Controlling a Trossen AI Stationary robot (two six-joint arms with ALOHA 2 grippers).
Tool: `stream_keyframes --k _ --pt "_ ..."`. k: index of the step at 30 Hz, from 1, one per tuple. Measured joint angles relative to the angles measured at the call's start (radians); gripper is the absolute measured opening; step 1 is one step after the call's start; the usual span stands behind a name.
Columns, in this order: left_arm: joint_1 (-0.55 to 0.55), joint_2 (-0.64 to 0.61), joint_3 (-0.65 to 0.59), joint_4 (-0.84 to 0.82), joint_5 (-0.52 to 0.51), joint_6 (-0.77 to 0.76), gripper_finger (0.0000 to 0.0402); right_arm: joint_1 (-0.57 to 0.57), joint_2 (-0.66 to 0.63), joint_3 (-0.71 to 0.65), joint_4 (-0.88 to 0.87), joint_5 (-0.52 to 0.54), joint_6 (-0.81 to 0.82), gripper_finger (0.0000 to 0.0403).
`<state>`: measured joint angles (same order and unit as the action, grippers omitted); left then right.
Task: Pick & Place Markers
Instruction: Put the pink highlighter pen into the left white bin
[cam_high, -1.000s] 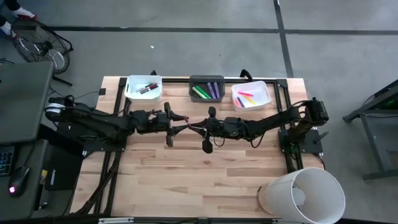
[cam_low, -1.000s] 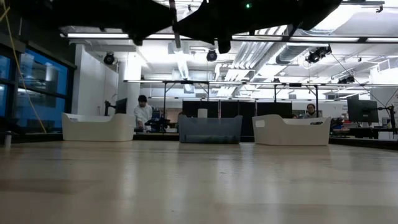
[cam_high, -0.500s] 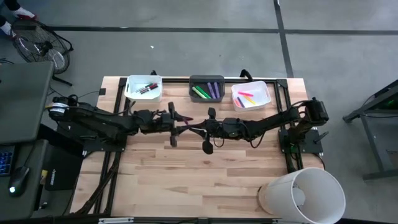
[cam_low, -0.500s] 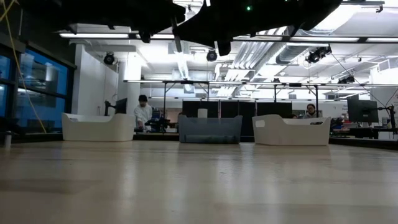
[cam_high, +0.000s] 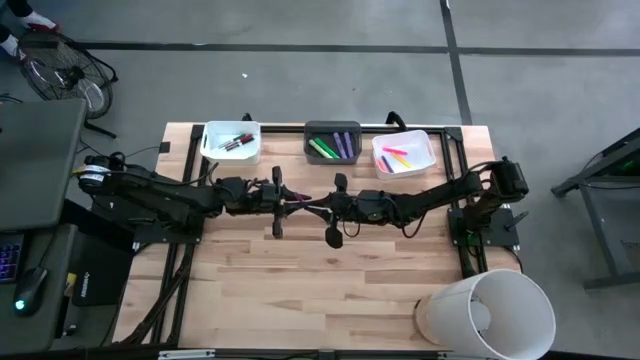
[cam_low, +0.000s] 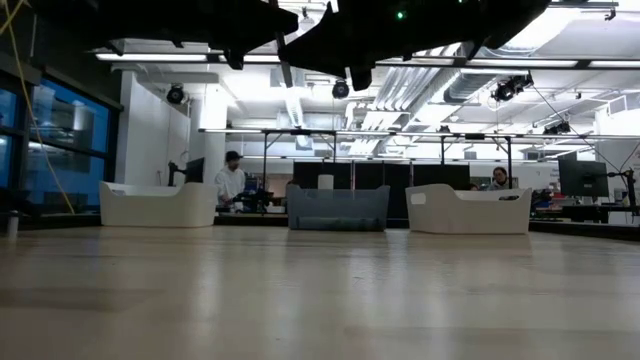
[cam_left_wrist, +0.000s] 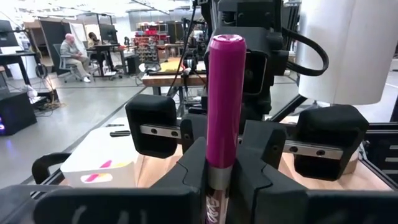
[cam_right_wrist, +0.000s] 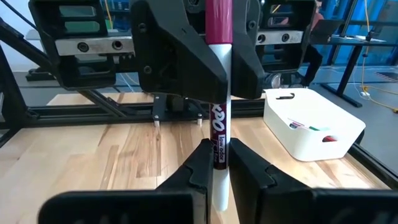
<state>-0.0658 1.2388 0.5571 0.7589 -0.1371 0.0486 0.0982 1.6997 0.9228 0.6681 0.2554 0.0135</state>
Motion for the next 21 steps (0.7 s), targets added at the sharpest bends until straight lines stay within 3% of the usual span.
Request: stream_keyframes --k 5,21 --pt "0.000 0.000 0.000 -0.006 0.000 0.000 0.0031 0.000 0.000 0.000 -0.006 0.000 0.002 0.0033" --pt "0.000 -0.001 0.000 -0.029 -0.003 0.004 0.0031 0.000 -0.004 0.000 -0.019 0.056 0.006 0.0127"
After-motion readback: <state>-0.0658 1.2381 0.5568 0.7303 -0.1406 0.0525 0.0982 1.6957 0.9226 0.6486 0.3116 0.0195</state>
